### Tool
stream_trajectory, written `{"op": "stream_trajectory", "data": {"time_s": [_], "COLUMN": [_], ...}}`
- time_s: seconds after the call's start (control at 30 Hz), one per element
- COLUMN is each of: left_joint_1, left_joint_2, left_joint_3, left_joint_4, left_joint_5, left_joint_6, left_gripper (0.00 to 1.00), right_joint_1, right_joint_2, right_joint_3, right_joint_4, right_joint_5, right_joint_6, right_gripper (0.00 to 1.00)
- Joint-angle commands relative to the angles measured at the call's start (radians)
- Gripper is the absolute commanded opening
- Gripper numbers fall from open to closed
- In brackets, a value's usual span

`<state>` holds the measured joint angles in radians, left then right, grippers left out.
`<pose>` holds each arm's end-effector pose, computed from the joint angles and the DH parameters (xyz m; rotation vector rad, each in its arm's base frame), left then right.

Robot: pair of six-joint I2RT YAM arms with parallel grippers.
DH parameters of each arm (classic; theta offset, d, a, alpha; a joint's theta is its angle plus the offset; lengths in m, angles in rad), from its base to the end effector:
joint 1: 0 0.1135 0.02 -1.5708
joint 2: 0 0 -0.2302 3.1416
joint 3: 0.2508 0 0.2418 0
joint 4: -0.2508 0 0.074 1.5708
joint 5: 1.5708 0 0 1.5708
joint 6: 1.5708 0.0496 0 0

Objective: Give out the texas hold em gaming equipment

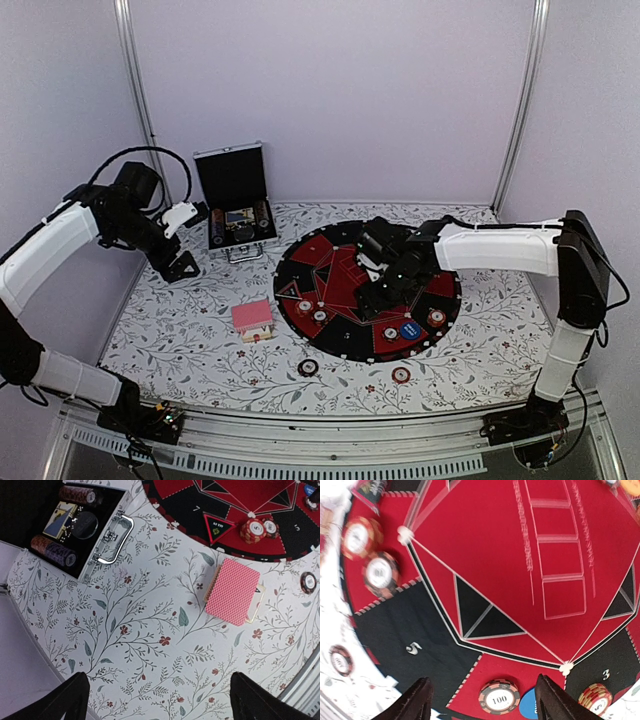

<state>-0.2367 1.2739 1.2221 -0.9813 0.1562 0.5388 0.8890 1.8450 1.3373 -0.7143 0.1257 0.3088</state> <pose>0.2438 -0.0668 0.2758 1.0294 2.3730 -0.0929 0.2306 0.2743 0.1579 -0.7658 2.6732 0.1316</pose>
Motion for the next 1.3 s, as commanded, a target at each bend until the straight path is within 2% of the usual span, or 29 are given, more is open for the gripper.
{"op": "stream_trajectory", "data": {"time_s": [0.0,0.17,0.27,0.4,0.6,0.73,1.27], "left_joint_1": [-0.041,-0.109,-0.164,-0.227,-0.265,-0.27,-0.285], "left_joint_2": [0.029,0.104,0.16,0.247,0.347,0.356,0.364], "left_joint_3": [-0.047,-0.105,-0.132,-0.141,-0.1,-0.115,-0.168], "left_joint_4": [0.018,0.055,0.084,0.13,0.155,0.194,0.19], "left_joint_5": [0.055,0.089,0.086,0.044,0.048,0.018,0.046], "left_joint_6": [0.025,0.044,0.057,0.065,0.07,0.103,0.253], "left_gripper": [1.0,1.0,1.0,1.0,1.0,1.0,1.0], "right_joint_1": [-0.003,-0.003,-0.003,-0.004,-0.003,-0.004,-0.006], "right_joint_2": [-0.073,-0.106,-0.13,-0.138,-0.143,-0.156,-0.168], "right_joint_3": [0.077,0.095,0.095,0.107,0.096,0.073,0.053], "right_joint_4": [-0.025,-0.001,0.025,0.04,0.047,0.06,0.062], "right_joint_5": [-0.002,-0.028,-0.06,-0.114,-0.154,-0.162,-0.173], "right_joint_6": [0.012,0.042,0.068,0.095,0.12,0.131,0.138], "right_gripper": [0.8,0.94,0.98,0.99,0.99,0.99,0.99]}}
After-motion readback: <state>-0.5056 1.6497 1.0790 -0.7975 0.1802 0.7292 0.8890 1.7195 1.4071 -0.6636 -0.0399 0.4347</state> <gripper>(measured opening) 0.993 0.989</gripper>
